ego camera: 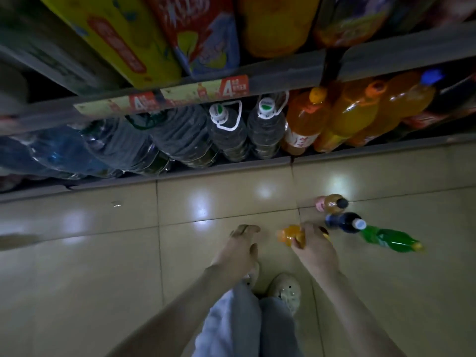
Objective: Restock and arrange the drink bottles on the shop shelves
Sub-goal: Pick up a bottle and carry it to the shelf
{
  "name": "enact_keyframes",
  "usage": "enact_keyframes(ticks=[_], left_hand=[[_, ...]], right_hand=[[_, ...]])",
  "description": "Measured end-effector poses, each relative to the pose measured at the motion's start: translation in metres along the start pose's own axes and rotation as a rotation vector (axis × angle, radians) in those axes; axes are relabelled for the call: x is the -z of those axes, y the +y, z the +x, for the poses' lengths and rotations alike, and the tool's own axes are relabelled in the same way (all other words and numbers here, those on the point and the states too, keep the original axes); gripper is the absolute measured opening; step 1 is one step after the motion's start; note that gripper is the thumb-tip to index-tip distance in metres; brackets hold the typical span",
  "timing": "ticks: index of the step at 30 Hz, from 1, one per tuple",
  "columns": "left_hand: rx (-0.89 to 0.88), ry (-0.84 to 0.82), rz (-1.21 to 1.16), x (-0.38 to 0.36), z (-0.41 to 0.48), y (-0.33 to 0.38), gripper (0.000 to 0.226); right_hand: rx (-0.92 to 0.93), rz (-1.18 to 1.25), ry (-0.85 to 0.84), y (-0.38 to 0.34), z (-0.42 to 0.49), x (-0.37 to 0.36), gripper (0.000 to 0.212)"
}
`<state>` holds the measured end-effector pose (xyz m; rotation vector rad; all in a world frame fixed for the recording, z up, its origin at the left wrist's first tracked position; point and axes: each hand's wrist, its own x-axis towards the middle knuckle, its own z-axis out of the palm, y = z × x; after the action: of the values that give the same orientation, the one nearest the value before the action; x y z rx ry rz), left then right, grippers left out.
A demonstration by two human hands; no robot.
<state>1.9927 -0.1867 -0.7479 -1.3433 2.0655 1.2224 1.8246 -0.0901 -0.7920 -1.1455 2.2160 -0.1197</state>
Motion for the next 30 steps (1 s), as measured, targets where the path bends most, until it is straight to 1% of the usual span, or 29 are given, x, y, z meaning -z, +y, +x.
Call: enact_keyframes(ticks=[1,3,5,6,7,10,12,13,15,16,19,21,25,30], left_hand=[[-0.061,-0.014,0.022,0.010,-0.017,0.017,0.052],[-0.168,-0.038,0.054,0.035,-0.053,0.064,0.066],[-0.279,-0.056,0.028,0.057,-0.090,0.123,0.079],[-0.344,-0.070,-0.004,0.069,-0.109,0.155,0.085],[-0.432,-0.042,-0.027,0.082,-0.129,0.189,0.087],[-0.584,0.104,-0.084,0.121,-0.185,0.284,0.079],[-0.648,0.178,-0.113,0.140,-0.223,0.337,0.072],[-0.675,0.208,-0.131,0.148,-0.240,0.359,0.068],[-0.710,0.242,-0.197,0.159,-0.273,0.395,0.056],[-0.718,0.254,-0.233,0.163,-0.290,0.410,0.050],[-0.797,0.296,-0.213,0.171,-0.334,0.447,0.043],[-0.852,0.316,-0.147,0.173,-0.356,0.470,0.044],[-0.899,0.411,0.002,0.178,-0.379,0.501,0.049],[-0.919,0.451,0.041,0.196,-0.375,0.532,0.053]], right_hand=[[-0.034,0.129,0.030,-0.007,-0.021,0.039,0.028],[-0.062,0.328,-0.004,-0.016,-0.068,0.124,0.024],[0.011,0.467,0.065,-0.026,-0.121,0.213,0.031],[0.035,0.502,0.118,-0.034,-0.145,0.258,0.031],[0.037,0.531,0.158,-0.043,-0.169,0.301,0.030],[0.105,0.585,0.320,-0.053,-0.231,0.410,0.026],[0.153,0.665,0.435,-0.055,-0.266,0.463,0.024],[0.177,0.709,0.486,-0.053,-0.281,0.484,0.027],[0.219,0.737,0.541,-0.047,-0.307,0.516,0.038],[0.230,0.730,0.537,-0.043,-0.319,0.528,0.043],[0.231,0.739,0.451,-0.028,-0.349,0.552,0.046],[0.200,0.722,0.444,-0.021,-0.363,0.563,0.046],[0.205,0.814,0.494,-0.014,-0.374,0.586,0.040],[0.260,0.876,0.531,-0.006,-0.361,0.619,0.037]])
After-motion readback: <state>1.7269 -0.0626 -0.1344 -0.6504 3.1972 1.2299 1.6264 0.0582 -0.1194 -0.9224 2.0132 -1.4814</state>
